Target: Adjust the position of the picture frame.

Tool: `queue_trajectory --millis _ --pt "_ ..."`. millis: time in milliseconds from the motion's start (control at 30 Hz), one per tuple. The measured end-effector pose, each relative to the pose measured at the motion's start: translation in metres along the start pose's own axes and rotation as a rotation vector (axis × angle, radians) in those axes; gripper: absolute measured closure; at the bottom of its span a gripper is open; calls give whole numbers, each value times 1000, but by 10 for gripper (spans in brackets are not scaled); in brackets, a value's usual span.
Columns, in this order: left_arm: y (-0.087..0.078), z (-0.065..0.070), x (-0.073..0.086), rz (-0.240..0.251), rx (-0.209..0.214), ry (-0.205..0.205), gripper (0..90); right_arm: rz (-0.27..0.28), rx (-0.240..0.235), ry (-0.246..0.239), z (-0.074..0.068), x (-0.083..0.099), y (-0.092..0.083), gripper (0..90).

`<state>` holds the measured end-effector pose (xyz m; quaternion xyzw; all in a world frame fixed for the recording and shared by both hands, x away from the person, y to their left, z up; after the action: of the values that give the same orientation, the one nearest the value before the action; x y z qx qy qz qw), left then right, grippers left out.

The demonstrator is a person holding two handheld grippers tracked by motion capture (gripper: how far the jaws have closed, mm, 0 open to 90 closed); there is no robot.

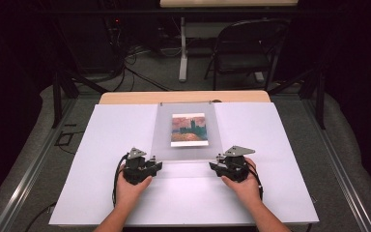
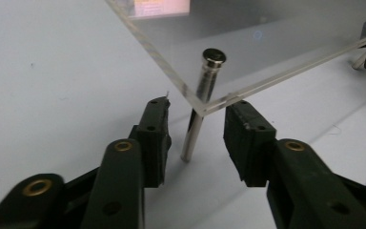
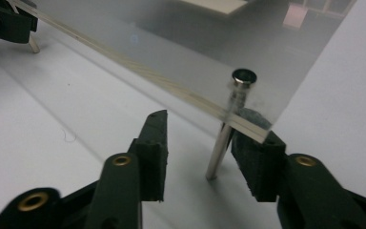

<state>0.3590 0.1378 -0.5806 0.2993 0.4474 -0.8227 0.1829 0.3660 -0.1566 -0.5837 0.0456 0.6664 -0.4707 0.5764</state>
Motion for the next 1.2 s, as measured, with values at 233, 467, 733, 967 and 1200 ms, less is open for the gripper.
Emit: queue_trajectory --millis 233,467,733,967,1200 --pt "-1 8 2 39 -1 40 441 11 43 -44 -3 -2 -3 395" --pt "-5 7 4 71 -23 55 341 24 45 -23 1 -1 -10 319" --pt "-11 9 6 37 -4 37 350 -10 40 -46 2 0 -17 316" --pt "-28 4 10 22 -3 38 326 -37 36 -90 -4 -1 -34 350" --pt "-46 -2 13 39 -14 59 310 -34 19 -86 -4 5 -52 372"
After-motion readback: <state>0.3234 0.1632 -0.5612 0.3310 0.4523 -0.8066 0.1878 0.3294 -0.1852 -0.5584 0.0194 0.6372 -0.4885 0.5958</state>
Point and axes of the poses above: each handheld gripper's, and its own axes: y roughly forward along the jaws, x roughly out of its underside, z roughly to its right, the point moved 4 cm from there along y, roughly forward along the jaws, and after that the axes turned 15 degrees about -y, right-handed, at the moved point
